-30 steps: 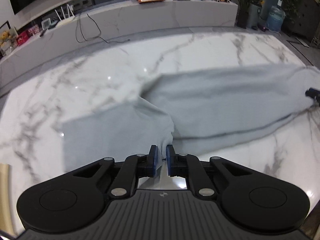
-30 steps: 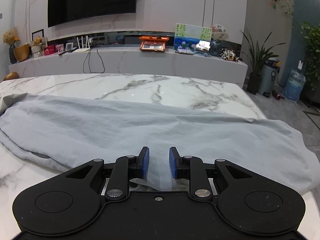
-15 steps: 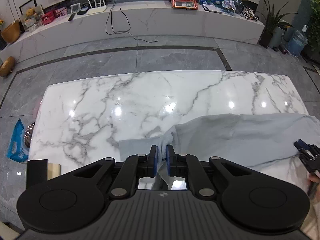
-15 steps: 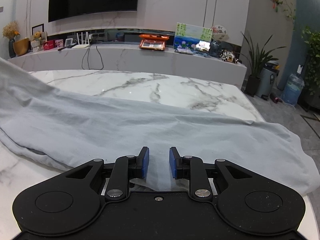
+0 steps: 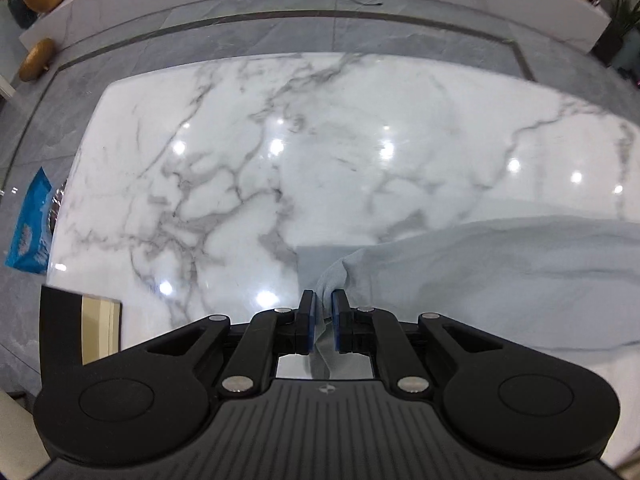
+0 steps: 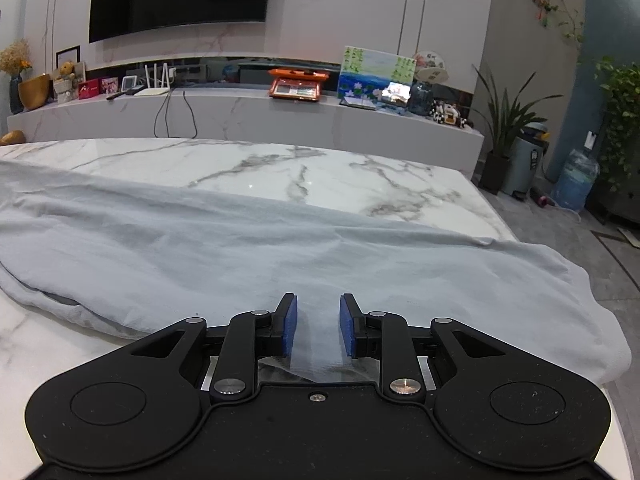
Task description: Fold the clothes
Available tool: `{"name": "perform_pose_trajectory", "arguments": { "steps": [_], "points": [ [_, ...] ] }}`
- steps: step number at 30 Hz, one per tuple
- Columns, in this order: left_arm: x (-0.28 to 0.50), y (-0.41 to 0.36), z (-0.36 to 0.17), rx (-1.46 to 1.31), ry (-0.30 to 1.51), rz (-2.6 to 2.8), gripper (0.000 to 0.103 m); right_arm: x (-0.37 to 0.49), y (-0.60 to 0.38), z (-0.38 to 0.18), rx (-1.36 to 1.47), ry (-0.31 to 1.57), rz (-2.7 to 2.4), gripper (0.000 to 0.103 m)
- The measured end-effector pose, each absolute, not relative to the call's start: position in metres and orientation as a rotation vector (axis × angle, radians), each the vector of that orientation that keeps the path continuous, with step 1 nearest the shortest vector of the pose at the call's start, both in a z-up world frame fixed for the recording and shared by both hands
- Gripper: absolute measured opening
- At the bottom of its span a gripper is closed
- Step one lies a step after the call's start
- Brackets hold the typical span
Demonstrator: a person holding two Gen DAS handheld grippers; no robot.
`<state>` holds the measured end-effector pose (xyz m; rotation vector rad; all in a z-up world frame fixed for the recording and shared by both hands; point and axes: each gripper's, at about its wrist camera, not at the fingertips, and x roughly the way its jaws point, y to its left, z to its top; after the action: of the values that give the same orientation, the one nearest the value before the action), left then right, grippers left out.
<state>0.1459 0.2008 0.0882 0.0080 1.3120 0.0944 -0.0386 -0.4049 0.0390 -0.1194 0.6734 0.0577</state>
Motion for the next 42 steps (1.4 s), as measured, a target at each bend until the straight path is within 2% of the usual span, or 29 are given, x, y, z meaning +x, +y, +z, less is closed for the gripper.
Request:
{"name": "perform_pose_trajectory", "arguments": {
  "steps": [3, 8, 11, 13, 15, 21, 28, 32, 42],
  "points": [
    [0.158, 0.204, 0.075, 0.016, 1.287, 0.112, 0.008, -0.035, -0.401, 0.038, -0.135, 0.675, 0.065, 0.023],
    [0.169, 0.201, 0.063, 0.034, 1.272, 0.157, 0.016, -0.03, -0.4, 0.036, -0.149, 0.676, 0.074, 0.023],
    [0.163, 0.198, 0.063, 0.033, 1.246, 0.181, 0.026, -0.031, -0.402, 0.036, -0.14, 0.674, 0.075, 0.023],
    [0.152, 0.197, 0.07, 0.016, 1.189, 0.198, 0.036, -0.036, -0.404, 0.038, -0.136, 0.672, 0.066, 0.023],
    [0.136, 0.192, 0.079, 0.01, 1.124, 0.213, 0.039, -0.044, -0.408, 0.041, -0.135, 0.668, 0.052, 0.023],
    [0.089, 0.161, 0.079, 0.032, 1.106, 0.123, 0.039, -0.08, -0.417, 0.058, -0.228, 0.617, -0.032, 0.025],
    [0.042, 0.129, 0.052, 0.098, 1.143, 0.006, 0.034, -0.103, -0.398, 0.051, -0.276, 0.638, -0.007, 0.028],
    [0.036, 0.129, 0.041, 0.047, 1.133, -0.019, 0.034, -0.098, -0.375, 0.044, -0.33, 0.636, 0.038, 0.029],
    [0.04, 0.126, 0.031, 0.018, 1.099, -0.013, 0.034, -0.071, -0.371, 0.048, -0.226, 0.659, -0.086, 0.027]
  ]
}}
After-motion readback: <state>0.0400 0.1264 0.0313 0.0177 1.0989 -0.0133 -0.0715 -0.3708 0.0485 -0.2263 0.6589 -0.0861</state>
